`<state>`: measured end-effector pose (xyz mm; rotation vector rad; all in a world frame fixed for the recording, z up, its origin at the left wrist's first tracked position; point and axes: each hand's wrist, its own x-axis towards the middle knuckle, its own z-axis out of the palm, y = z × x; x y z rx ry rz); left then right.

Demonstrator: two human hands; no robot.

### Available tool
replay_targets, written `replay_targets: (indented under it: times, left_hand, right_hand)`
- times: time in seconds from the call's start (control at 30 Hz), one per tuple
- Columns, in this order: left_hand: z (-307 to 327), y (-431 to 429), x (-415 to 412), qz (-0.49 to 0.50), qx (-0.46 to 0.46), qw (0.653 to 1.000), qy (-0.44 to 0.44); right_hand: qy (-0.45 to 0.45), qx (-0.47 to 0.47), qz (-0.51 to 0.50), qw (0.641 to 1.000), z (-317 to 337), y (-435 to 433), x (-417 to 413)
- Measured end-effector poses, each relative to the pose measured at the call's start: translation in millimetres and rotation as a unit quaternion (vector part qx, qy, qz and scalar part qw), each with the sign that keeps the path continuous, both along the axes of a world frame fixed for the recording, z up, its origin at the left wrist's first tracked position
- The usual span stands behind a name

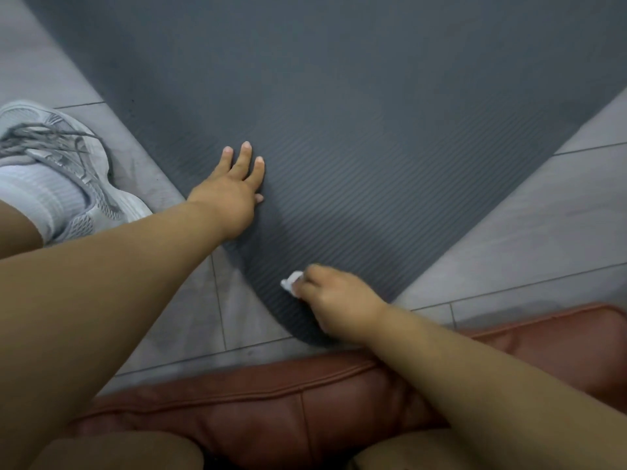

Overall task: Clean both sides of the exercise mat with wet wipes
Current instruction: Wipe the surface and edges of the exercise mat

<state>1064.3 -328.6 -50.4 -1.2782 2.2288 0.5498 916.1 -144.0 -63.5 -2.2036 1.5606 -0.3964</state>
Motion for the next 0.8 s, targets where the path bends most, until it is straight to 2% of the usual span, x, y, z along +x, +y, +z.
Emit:
replay_targets:
  times: [0.07, 0.13, 0.2, 0.3, 0.33, 0.37, 0.43, 0.5, 0.57, 0.6, 0.67, 0.7, 0.77, 0.8]
  left_hand:
    - [1.6, -1.7, -0.6, -0.004, -0.001, 1.000, -0.005]
    - [4.6, -3.7, -2.5, -0.007, -0.001, 1.000, -0.019]
    - [8.1, -3.1, -5.0, -0.003, -0.005, 1.000, -0.028]
    - [11.2, 7.1, -11.8, -0.012, -0.028, 0.999, -0.012]
    - [11.7, 13.8, -15.8, -0.036, -0.037, 0.999, -0.001]
    - [11.3, 22.1, -20.8, -0.067, -0.038, 0.997, 0.008]
    - [9.9, 36.6, -30.3, -0.105, -0.016, 0.994, 0.015]
    - [8.2, 41.5, -34.7, -0.104, -0.002, 0.995, 0.003]
    - [6.9, 38.5, -32.8, -0.111, -0.005, 0.994, -0.005]
    - [6.0, 36.6, -31.6, -0.114, -0.004, 0.993, -0.007]
    - [4.2, 35.1, -32.3, -0.110, -0.003, 0.994, -0.010]
    - [2.8, 34.9, -34.4, -0.107, -0.005, 0.994, -0.011]
    - [0.6, 32.5, -39.3, -0.103, -0.011, 0.995, -0.008]
    - [-0.2, 30.0, -41.5, -0.101, -0.013, 0.995, -0.005]
  right_hand:
    - [-0.015, 0.024, 0.087, 0.996, 5.4, 3.2, 4.3]
    - [0.007, -0.003, 0.052, 0.999, 1.3, -7.3, -21.9]
    - [0.040, -0.048, -0.076, 0.995, -5.7, -25.2, -65.0]
    - [0.097, 0.036, -0.321, 0.941, 1.0, -39.0, -118.2]
    - [0.096, 0.050, -0.367, 0.924, 1.1, -36.3, -120.4]
    - [0.082, 0.036, -0.376, 0.922, 1.3, -31.5, -114.0]
    - [0.021, -0.017, -0.282, 0.959, 1.8, -13.5, -80.4]
    - [-0.035, 0.014, -0.091, 0.995, 1.5, 7.3, -39.9]
    - [-0.042, 0.084, 0.072, 0.993, 6.1, 19.3, -18.3]
    - [-0.033, 0.099, 0.105, 0.989, 5.0, 18.6, -20.1]
    - [-0.014, 0.093, 0.090, 0.992, 2.0, 9.8, -37.2]
    - [0.000, 0.065, 0.047, 0.997, 0.9, 3.6, -50.3]
    - [0.048, 0.000, -0.113, 0.992, -2.1, -8.9, -85.5]
    - [0.066, -0.001, -0.214, 0.975, 1.4, -14.2, -104.9]
